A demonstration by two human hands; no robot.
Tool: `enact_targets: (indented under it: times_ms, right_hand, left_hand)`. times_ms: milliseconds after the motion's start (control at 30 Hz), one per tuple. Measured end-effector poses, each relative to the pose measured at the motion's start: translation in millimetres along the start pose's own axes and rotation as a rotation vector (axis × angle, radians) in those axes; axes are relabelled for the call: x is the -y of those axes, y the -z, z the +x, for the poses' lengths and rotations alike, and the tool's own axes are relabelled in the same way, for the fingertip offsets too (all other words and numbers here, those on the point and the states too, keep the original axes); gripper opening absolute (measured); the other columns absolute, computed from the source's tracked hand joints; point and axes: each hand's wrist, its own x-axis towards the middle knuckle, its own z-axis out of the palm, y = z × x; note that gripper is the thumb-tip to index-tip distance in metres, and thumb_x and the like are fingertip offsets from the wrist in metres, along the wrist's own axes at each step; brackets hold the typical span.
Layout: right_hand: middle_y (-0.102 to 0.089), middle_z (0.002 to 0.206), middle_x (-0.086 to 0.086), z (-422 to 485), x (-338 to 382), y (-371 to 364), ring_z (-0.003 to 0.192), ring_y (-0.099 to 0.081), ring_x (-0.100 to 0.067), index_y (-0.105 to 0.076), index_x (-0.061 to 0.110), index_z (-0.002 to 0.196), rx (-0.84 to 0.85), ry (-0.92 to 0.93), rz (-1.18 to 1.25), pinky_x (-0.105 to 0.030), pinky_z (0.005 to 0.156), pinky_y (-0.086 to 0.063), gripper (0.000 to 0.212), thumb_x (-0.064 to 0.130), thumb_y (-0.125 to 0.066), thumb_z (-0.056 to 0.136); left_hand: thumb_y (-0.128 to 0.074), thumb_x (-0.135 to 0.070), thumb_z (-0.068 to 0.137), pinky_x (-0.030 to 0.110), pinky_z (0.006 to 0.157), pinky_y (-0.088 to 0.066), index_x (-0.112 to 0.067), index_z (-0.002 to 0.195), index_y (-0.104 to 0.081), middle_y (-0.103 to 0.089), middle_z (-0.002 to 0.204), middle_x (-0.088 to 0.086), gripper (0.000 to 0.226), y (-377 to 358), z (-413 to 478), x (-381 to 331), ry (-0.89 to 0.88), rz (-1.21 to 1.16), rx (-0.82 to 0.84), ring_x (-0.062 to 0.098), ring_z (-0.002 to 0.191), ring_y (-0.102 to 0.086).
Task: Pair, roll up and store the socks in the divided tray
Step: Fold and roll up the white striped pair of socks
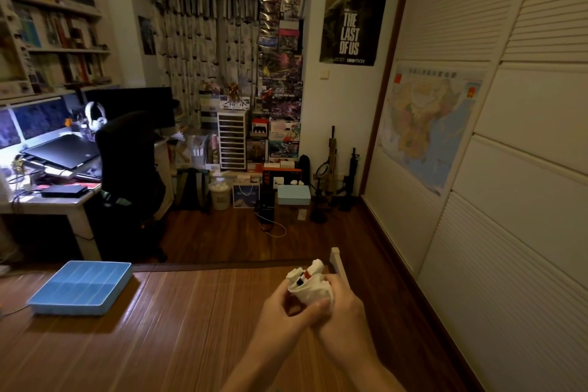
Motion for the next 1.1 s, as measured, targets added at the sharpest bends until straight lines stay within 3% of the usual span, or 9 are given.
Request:
enact_targets:
  times_ms: [167,300,400,733,867,967,1100]
  right_hand:
    - [-0.058,0.132,0.003,2,-2,2,0.113,-0.066,-0.015,-0.045,0.028,0.141,0.226,-0.116,0.515,-0.029,0.086,-0.06,0.074,0.016,-0.08,0.076]
    - [-0.068,0.129,-0.009,7,-6,11,0.117,-0.067,-0.024,-0.049,0.016,0.142,0.318,-0.285,0.96,-0.032,0.089,-0.058,0.062,0.027,-0.076,0.087]
    - [-0.068,0.128,-0.018,12,-11,14,0.12,-0.065,-0.032,-0.054,0.004,0.136,0.37,-0.329,1.079,-0.034,0.089,-0.058,0.051,0.023,-0.069,0.091]
    - [-0.073,0.118,-0.013,17,-16,16,0.112,-0.07,-0.029,-0.062,0.006,0.126,0.231,-0.215,0.877,-0.041,0.092,-0.057,0.044,0.017,-0.073,0.085]
    - [-0.075,0.114,-0.008,16,-13,21,0.106,-0.072,-0.025,-0.063,0.011,0.122,0.139,-0.154,0.765,-0.039,0.089,-0.059,0.043,0.022,-0.075,0.083]
    - [-0.076,0.11,-0.005,14,-13,22,0.101,-0.074,-0.022,-0.064,0.014,0.12,0.064,-0.115,0.71,-0.033,0.082,-0.061,0.038,0.022,-0.075,0.084]
    - [-0.076,0.107,-0.001,13,-15,20,0.098,-0.074,-0.02,-0.065,0.017,0.118,0.0,-0.099,0.689,-0.028,0.076,-0.061,0.03,0.019,-0.073,0.089]
  left_hand:
    - [-0.08,-0.03,0.085,0.031,0.084,-0.06,-0.021,0.13,-0.062,-0.074,0.12,0.004,0.05,4,3,3,-0.019,-0.125,-0.118,0.024,0.111,-0.072]
    - [-0.079,-0.033,0.083,0.033,0.086,-0.06,-0.021,0.132,-0.06,-0.074,0.121,0.005,0.054,5,3,2,0.026,-0.186,-0.095,0.025,0.112,-0.072]
    - [-0.077,-0.029,0.083,0.032,0.084,-0.06,-0.016,0.131,-0.059,-0.075,0.12,0.008,0.053,6,2,1,0.077,-0.262,-0.056,0.027,0.111,-0.072]
    - [-0.062,-0.02,0.093,0.043,0.093,-0.058,-0.003,0.136,-0.055,-0.071,0.124,0.019,0.047,-5,-2,-5,0.136,-0.445,0.011,0.034,0.116,-0.069]
    - [-0.055,-0.022,0.099,0.038,0.087,-0.06,-0.002,0.139,-0.053,-0.067,0.131,0.022,0.045,-3,-3,-10,0.145,-0.564,0.036,0.035,0.119,-0.068]
    - [-0.056,-0.02,0.095,0.034,0.079,-0.061,-0.002,0.139,-0.052,-0.069,0.126,0.023,0.048,0,-2,-10,0.129,-0.587,0.023,0.033,0.11,-0.072]
    - [-0.054,-0.017,0.097,0.035,0.081,-0.061,0.0,0.139,-0.052,-0.069,0.126,0.023,0.045,1,-2,-4,0.115,-0.548,0.01,0.036,0.114,-0.07]
